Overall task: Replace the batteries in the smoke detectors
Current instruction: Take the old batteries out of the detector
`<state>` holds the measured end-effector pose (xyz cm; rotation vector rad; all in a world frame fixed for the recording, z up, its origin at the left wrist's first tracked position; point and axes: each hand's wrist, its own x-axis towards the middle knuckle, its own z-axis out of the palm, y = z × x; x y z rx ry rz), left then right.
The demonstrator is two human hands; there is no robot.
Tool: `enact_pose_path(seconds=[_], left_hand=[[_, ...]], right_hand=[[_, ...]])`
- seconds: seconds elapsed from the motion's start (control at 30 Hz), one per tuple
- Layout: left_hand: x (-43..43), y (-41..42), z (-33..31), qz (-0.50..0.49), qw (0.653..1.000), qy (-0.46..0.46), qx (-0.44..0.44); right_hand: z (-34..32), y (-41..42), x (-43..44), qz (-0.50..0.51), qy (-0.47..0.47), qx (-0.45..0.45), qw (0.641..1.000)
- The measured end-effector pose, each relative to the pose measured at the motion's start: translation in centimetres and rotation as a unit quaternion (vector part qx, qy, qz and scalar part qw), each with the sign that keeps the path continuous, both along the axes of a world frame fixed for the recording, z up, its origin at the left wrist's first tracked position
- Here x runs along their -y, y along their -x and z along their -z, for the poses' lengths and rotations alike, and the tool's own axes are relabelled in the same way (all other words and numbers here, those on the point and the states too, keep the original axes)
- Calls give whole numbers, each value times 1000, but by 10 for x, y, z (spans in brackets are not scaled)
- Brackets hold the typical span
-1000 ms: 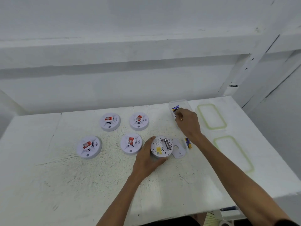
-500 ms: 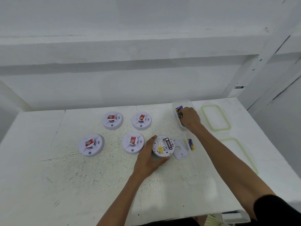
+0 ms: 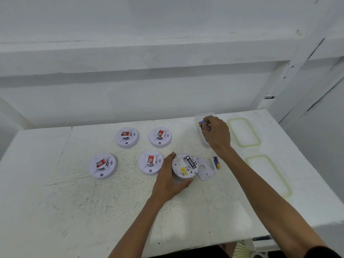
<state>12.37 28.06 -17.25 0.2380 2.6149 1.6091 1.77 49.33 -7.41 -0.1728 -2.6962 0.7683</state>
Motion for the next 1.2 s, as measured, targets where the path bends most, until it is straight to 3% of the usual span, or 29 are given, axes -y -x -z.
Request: enact_pose_path(seconds=[0.1, 0.23, 0.43, 0.6, 0.8, 1.2], left_hand=[[3, -1, 1, 22, 1000, 7, 7], [5, -3, -1, 41, 998, 36, -30], [7, -3, 0, 47, 991, 70, -106], [8, -4, 4, 88, 989, 58, -99], [8, -4, 9, 54, 991, 60, -103], [7, -4, 8, 39, 999, -9, -8]], right_hand=[[-11, -20, 21, -16, 106, -27, 994], [-13, -51, 46, -41, 159, 3, 987], [8, -82, 61, -8, 124, 72, 990], [22, -95, 64, 27, 124, 71, 989], [35, -100, 70, 27, 141, 72, 987], [55, -104, 80, 13, 89, 70, 993]])
